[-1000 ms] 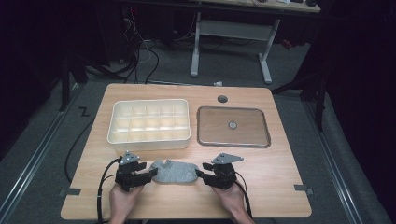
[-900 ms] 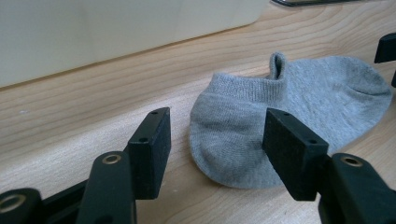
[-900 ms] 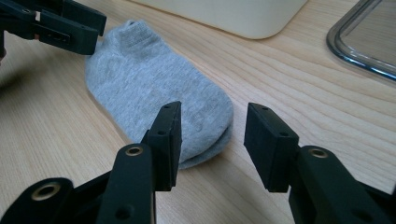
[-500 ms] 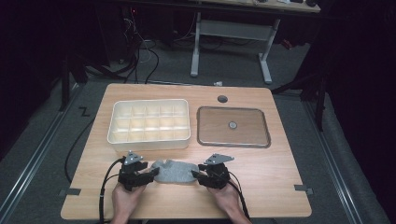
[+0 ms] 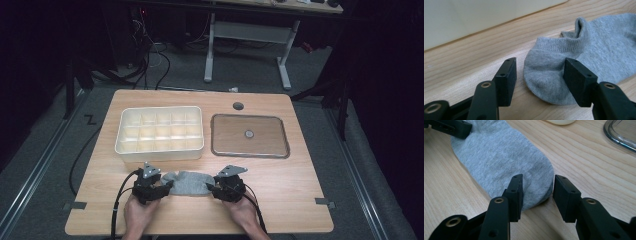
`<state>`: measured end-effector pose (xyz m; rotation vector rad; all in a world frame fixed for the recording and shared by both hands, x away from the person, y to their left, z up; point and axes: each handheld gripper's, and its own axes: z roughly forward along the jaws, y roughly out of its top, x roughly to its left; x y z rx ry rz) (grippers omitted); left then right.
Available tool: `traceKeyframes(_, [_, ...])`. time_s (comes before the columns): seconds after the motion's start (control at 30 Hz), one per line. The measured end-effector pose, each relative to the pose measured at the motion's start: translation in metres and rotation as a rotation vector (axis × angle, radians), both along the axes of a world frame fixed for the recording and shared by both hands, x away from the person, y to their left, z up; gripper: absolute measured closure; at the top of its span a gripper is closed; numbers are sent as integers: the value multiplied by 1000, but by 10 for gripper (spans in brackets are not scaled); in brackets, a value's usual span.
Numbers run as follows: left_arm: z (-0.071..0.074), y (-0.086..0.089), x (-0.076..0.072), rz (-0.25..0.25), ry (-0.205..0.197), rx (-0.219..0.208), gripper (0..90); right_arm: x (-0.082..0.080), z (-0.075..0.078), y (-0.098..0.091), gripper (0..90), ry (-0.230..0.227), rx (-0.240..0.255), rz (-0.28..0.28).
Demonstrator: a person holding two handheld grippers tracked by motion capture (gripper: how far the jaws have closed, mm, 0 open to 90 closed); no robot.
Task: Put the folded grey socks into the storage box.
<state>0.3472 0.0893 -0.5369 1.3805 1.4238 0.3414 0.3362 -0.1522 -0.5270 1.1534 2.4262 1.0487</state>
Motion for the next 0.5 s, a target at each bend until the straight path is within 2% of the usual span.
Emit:
traceKeyframes(0.27, [0,-5,1,4,-6,3,460,1,0,-3,605,-1,-2,-12])
traceKeyframes(0.5, [1,-13,2,-15,3,14,462,2,0,-10,605,-1,-1,-29])
